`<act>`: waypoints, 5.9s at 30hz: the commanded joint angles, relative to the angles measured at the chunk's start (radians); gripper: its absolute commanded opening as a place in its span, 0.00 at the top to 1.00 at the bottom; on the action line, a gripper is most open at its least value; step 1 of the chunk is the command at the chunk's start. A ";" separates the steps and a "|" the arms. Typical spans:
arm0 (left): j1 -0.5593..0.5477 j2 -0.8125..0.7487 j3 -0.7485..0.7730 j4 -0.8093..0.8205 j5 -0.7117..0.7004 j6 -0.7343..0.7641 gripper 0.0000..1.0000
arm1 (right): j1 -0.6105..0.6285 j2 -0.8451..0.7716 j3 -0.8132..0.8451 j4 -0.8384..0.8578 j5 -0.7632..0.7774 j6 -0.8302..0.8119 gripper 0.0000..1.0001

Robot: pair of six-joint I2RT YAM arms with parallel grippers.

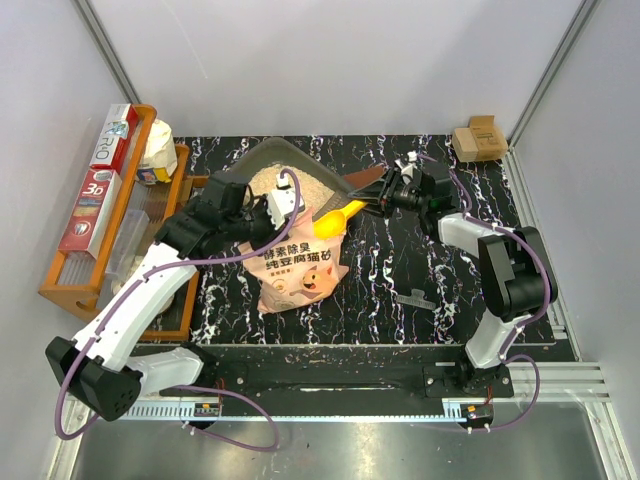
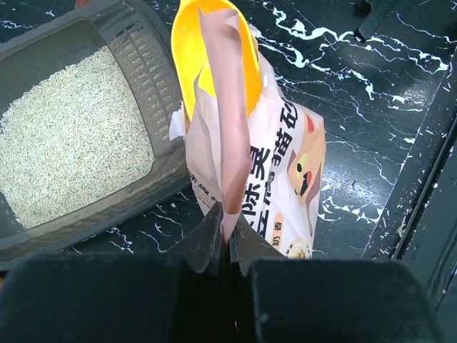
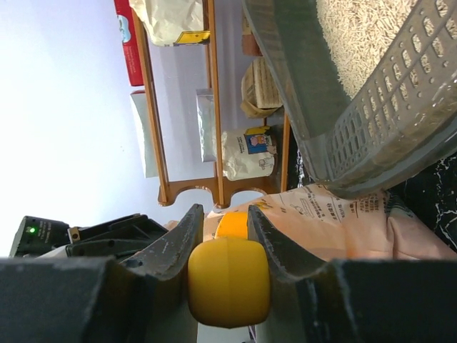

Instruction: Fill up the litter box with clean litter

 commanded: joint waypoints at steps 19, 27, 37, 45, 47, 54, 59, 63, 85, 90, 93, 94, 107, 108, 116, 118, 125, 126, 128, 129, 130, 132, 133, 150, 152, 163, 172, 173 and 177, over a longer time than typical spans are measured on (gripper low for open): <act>0.000 -0.023 0.063 -0.029 -0.034 0.076 1.00 | -0.087 -0.031 0.006 0.170 -0.172 0.138 1.00; 0.000 -0.034 0.072 -0.065 -0.026 0.093 1.00 | -0.110 -0.023 0.058 0.167 -0.171 0.152 1.00; 0.001 -0.058 0.043 -0.069 0.012 0.112 1.00 | -0.117 0.047 0.310 -0.083 -0.151 -0.012 1.00; -0.002 -0.086 0.020 -0.097 0.003 0.152 1.00 | -0.112 0.219 0.707 -0.446 0.030 -0.251 1.00; -0.002 -0.099 0.009 -0.095 0.003 0.153 1.00 | -0.107 0.235 0.756 -0.519 0.115 -0.287 1.00; -0.002 -0.115 -0.009 -0.072 0.000 0.159 1.00 | -0.046 0.317 0.906 -0.689 0.279 -0.446 1.00; -0.002 -0.145 -0.028 -0.039 0.000 0.139 1.00 | 0.017 0.360 1.011 -0.796 0.423 -0.574 1.00; 0.001 -0.181 -0.058 -0.014 0.007 0.127 1.00 | 0.061 0.445 1.149 -0.849 0.518 -0.667 1.00; 0.004 -0.239 -0.112 0.013 0.069 0.092 0.98 | 0.341 0.620 1.460 -0.784 0.531 -1.247 1.00; 0.004 -0.245 -0.115 0.013 0.073 0.092 0.98 | 0.337 0.427 1.330 -0.770 0.635 -1.388 1.00; 0.009 -0.247 -0.120 0.018 0.063 0.098 0.98 | 0.315 0.319 1.289 -0.825 0.669 -1.382 1.00; 0.009 -0.247 -0.120 0.018 0.058 0.101 0.98 | 0.308 0.258 1.263 -0.841 0.659 -1.373 1.00; 0.029 -0.227 -0.131 0.049 0.077 0.041 0.98 | 0.170 -0.224 0.824 -1.130 -0.058 -1.269 1.00; 0.032 -0.228 -0.131 0.047 0.080 0.040 0.98 | 0.172 -0.242 0.787 -1.119 -0.077 -1.269 1.00; 0.046 -0.221 -0.124 0.052 0.098 0.012 0.98 | 0.192 -0.230 0.703 -1.048 -0.065 -1.327 1.00; 0.047 -0.222 -0.126 0.058 0.101 0.009 0.98 | 0.213 -0.192 0.722 -1.045 -0.065 -1.344 1.00; 0.055 -0.225 -0.112 0.063 0.101 0.001 0.98 | 0.324 -0.112 0.724 -1.053 -0.031 -1.388 1.00; 0.057 -0.227 -0.111 0.064 0.101 -0.008 0.98 | 0.339 -0.112 0.709 -1.054 -0.004 -1.387 1.00; 0.060 -0.230 -0.108 0.076 0.092 -0.025 0.98 | 0.385 -0.130 0.687 -1.038 0.155 -1.356 1.00; 0.061 -0.231 -0.106 0.095 0.089 -0.037 0.98 | 0.397 -0.143 0.651 -1.018 0.240 -1.318 1.00; 0.063 -0.233 -0.106 0.105 0.078 -0.066 0.98 | 0.409 -0.173 0.629 -0.998 0.353 -1.198 1.00; 0.066 -0.230 -0.100 0.130 0.075 -0.095 0.97 | 0.428 -0.205 0.565 -0.973 0.596 -1.100 1.00; 0.064 -0.224 -0.095 0.135 0.081 -0.117 0.97 | 0.434 -0.225 0.548 -0.973 0.630 -1.065 1.00; 0.064 -0.211 -0.085 0.211 0.129 -0.280 0.96 | 0.459 -0.353 0.181 -0.737 0.800 -1.031 1.00; 0.064 -0.216 -0.088 0.213 0.130 -0.283 0.97 | 0.459 -0.365 0.161 -0.729 0.808 -1.049 1.00; 0.064 -0.204 -0.078 0.213 0.161 -0.293 1.00 | 0.460 -0.419 0.083 -0.775 0.686 -1.077 1.00; 0.064 -0.213 -0.083 0.196 0.155 -0.264 1.00 | 0.459 -0.431 0.181 -1.054 0.554 -1.210 0.97; 0.064 -0.215 -0.085 0.198 0.156 -0.264 1.00 | 0.460 -0.431 0.190 -1.100 0.544 -1.222 0.96; 0.064 -0.216 -0.091 0.198 0.161 -0.263 1.00 | 0.459 -0.399 0.258 -1.211 0.523 -1.270 0.94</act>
